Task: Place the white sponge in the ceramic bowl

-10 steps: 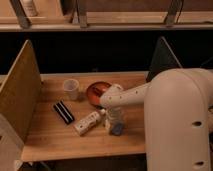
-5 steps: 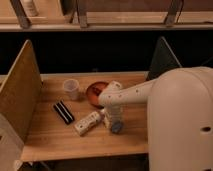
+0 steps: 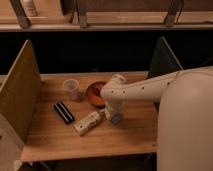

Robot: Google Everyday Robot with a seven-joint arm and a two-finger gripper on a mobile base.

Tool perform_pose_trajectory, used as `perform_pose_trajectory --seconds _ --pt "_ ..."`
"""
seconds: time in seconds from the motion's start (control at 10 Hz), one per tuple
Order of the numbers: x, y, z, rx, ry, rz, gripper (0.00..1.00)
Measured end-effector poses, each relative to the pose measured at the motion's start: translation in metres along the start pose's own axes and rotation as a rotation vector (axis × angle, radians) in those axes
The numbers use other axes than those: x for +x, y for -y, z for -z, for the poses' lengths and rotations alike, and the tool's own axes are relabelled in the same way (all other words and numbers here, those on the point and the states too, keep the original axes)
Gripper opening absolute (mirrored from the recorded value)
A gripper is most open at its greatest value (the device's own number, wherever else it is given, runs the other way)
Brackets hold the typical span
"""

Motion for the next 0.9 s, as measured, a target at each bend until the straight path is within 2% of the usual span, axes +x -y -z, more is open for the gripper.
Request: perform_pose_trajectory --seconds 0.5,0.6,0.8,0.9 --pt "-0.067 0.022 0.032 0.114 0.073 0.118 0.0" --pt "-0.088 0.03 0.043 0.148 0.095 0.154 0.0" --pt "-0.124 0.037 0.064 0.17 0.149 0.204 0.0" --pt "-0.128 0.037 0.066 0.172 0.156 0.212 0.0"
